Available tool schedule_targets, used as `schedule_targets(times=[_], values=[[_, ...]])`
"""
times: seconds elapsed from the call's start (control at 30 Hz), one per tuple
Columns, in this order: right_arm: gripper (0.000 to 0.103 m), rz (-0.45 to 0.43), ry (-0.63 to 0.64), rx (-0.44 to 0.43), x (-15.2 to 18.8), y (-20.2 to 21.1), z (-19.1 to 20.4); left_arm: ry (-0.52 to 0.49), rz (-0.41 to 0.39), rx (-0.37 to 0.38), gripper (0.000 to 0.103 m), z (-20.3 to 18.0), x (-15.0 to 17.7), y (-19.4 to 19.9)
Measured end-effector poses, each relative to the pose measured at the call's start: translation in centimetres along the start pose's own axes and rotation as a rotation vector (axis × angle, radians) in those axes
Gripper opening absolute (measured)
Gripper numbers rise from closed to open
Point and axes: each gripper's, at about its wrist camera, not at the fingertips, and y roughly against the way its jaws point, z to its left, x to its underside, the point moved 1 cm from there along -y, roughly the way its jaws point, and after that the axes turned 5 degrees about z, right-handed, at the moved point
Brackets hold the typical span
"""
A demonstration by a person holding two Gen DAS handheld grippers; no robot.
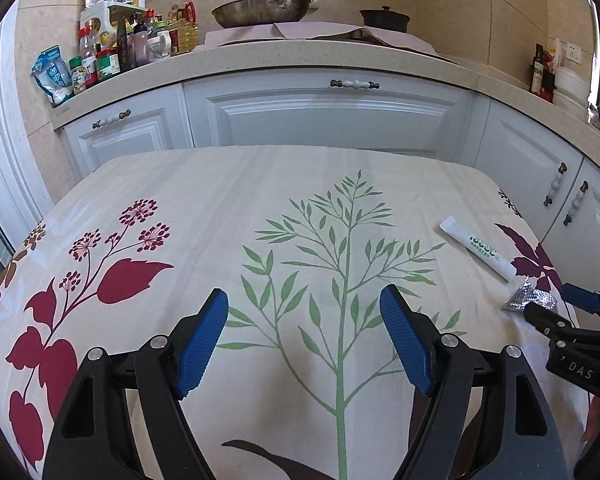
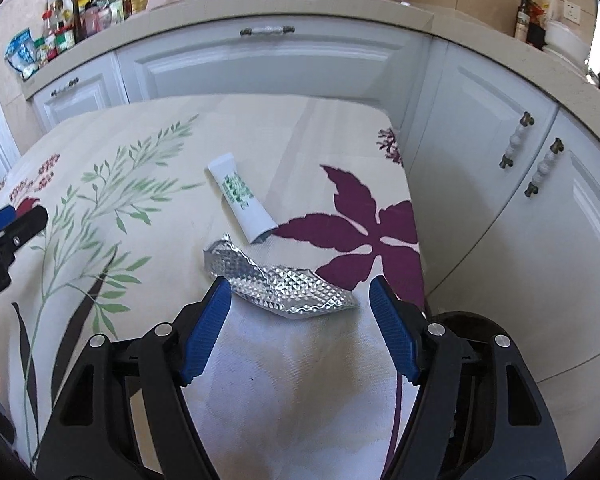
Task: Collect trash
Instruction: 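Move both open tools from the bin back over the table, then grasp the silver foil wrapper with the right tool and lift it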
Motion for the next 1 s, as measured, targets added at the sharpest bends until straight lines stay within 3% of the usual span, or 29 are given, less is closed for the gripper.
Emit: schedule_targets(times=[0.13,0.23,0.37,0.47,0.6,0.7,1.0], values=[[0.070,0.014,0.006,-0.014,-0.1,-0.4,-0.1,0.002,0.007,0.002,0.076,-0.1,-0.1,-0.3],[0.063,0.031,0.013,-0.026,-0.2,-0.8,-0.2,-0.002,0.015,0.006,0.076,-0.3,0.0,-0.5],[0.038,0.030,0.024,-0.032,-0.1,-0.5,-0.2,-0.006,0.019,0.009,0.076,-0.6,0.1,-0.6],[0.029,0.034,0.031,-0.044,0.0,-0.2,-0.3,-0.007,0.023,0.011,0.076,-0.7,0.2,-0.7],[0.029,0.038,0.039,-0.061,0.4,0.2,-0.2,-0.010,0.025,0.014,0.076,-0.9,0.2,-0.7],[0.047,0.027,0.037,-0.046,0.4,0.3,-0.3,-0.011,0.027,0.014,0.076,-1.0,0.2,-0.8],[0.047,0.035,0.048,-0.078,-0.5,-0.7,0.0,0.004,0.020,-0.003,0.076,0.0,-0.1,-0.7]])
